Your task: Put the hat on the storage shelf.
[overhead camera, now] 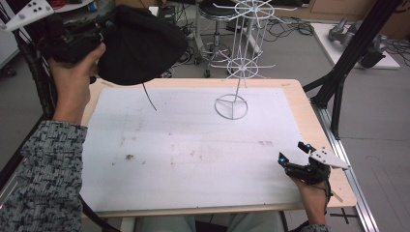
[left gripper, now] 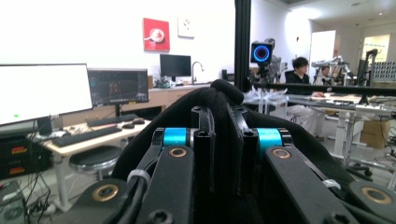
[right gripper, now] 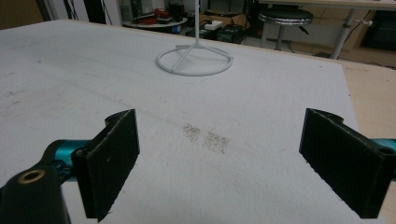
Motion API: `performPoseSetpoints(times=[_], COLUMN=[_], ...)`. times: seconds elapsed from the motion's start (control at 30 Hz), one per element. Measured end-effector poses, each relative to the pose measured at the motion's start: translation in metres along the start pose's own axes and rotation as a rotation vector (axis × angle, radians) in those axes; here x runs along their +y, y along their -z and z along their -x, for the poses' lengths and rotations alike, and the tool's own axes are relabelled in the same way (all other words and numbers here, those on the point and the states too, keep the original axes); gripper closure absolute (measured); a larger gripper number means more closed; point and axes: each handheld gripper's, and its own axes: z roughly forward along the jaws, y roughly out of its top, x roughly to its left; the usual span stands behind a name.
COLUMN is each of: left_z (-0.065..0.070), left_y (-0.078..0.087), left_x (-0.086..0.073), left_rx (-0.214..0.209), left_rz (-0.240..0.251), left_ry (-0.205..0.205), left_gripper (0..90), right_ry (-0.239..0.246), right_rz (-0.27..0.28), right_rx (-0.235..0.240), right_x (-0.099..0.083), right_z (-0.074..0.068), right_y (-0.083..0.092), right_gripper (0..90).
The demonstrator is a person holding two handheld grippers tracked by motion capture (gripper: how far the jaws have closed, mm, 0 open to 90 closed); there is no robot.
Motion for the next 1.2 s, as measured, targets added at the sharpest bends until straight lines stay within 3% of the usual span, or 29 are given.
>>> performPoseSetpoints(times=[0.3,0.6,1.2], left_z=[0.002,0.001,0.013], left_y=[-0.027,-0.055,-0.104], left_x=[0.021,0.026,0.029], left_rx=[-0.005,0.010,0.017], left_rz=[0.074,0.112,0.137], left_ry=[0.010,0.042,0.059], left_gripper=[81.9,81.9,81.9], right_ry=[-0.001,-0.018,-0.033], right_rz=[0.002,0.017,0.022], right_rx=[0.001,0.020,0.028], right_x=[0.000,0.000,-0.001], right_z=[0.000,0.000,0.003], right_y=[-0.002,-0.002,-0.005], right_gripper=[11.3,11.3,11.3])
